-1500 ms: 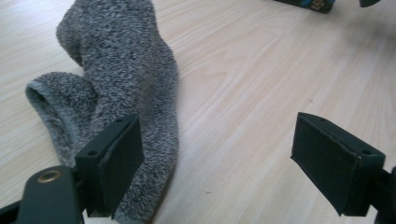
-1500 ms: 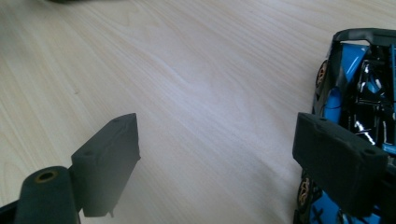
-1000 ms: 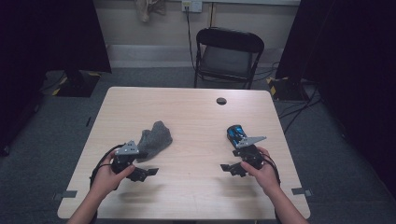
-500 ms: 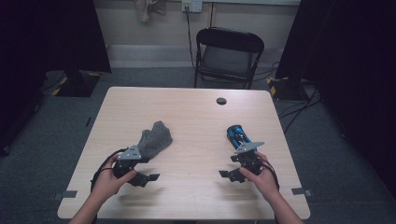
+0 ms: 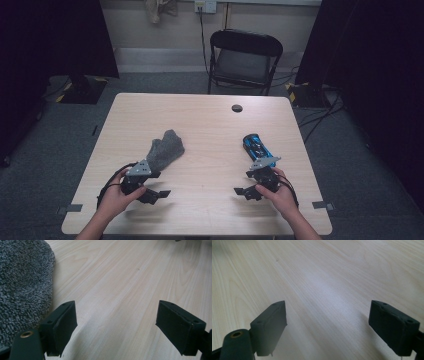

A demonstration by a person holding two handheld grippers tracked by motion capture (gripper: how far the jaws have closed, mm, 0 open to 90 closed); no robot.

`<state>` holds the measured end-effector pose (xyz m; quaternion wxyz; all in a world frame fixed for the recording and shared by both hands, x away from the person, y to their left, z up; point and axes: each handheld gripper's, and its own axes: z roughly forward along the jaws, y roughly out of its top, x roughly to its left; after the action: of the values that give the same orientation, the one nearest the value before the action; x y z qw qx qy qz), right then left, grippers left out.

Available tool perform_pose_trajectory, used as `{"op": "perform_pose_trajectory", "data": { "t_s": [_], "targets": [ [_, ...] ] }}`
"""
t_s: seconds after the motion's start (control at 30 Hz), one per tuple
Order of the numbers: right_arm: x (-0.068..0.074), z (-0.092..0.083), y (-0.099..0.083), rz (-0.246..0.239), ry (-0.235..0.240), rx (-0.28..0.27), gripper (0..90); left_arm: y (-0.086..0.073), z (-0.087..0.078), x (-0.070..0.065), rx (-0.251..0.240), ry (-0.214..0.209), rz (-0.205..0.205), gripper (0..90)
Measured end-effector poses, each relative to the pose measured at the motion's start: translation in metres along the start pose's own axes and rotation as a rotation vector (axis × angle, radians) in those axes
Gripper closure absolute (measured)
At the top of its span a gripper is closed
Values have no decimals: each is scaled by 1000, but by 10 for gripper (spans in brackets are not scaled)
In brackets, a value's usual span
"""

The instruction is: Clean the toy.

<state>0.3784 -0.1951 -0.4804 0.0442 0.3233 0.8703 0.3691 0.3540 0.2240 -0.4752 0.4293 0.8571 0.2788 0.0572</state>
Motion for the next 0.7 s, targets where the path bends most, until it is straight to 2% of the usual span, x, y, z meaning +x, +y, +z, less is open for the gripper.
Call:
{"op": "perform_pose_trajectory", "data": {
  "t_s": [0.7],
  "targets": [
    [-1,-2,-12,-19,-23,10,146,-11,4,-5,32,-2,25,163]
  ]
}}
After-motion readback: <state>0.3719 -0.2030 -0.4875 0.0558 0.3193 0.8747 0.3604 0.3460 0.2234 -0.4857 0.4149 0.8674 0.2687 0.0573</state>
